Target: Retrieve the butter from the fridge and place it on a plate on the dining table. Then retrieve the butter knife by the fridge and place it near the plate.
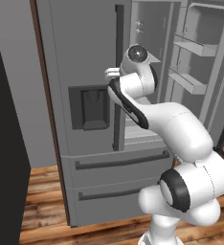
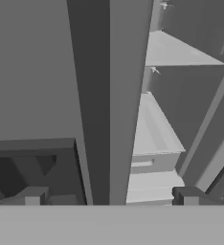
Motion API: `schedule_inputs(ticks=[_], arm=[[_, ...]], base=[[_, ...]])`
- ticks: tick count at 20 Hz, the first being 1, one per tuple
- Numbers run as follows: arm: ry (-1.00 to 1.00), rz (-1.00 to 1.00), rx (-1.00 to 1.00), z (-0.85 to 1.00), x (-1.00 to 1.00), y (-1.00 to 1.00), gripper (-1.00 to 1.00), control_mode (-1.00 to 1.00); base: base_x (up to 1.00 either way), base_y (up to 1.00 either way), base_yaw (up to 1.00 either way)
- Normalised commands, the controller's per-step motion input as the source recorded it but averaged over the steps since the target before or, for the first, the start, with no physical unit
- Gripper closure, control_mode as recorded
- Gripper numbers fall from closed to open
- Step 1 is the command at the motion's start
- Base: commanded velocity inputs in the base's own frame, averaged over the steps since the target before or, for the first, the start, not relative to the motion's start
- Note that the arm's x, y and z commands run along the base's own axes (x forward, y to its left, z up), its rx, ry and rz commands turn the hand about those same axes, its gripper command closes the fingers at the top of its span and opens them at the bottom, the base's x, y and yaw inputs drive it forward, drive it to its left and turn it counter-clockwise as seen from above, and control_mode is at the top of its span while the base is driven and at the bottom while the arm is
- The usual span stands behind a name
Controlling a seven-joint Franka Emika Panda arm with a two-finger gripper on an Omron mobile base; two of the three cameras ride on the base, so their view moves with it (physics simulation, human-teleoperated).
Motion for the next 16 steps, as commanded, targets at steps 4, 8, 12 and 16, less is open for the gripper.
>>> schedule_inputs(ticks=[4, 8, 12, 16], arm=[[0.00, -0.03, 0.00, 0.00, 0.71, 0.17, -1.00, -1.00], [0.00, -0.01, 0.00, 0.00, 0.70, 0.11, -1.00, -1.00], [0.00, -0.02, 0.00, -0.05, 0.66, 0.00, -1.00, -1.00], [0.00, 0.00, 0.00, -0.15, 0.43, 0.00, -1.00, -1.00]], base=[[0.00, 0.00, 0.00], [0.00, 0.00, 0.00], [0.00, 0.00, 0.00], [0.00, 0.00, 0.00]])
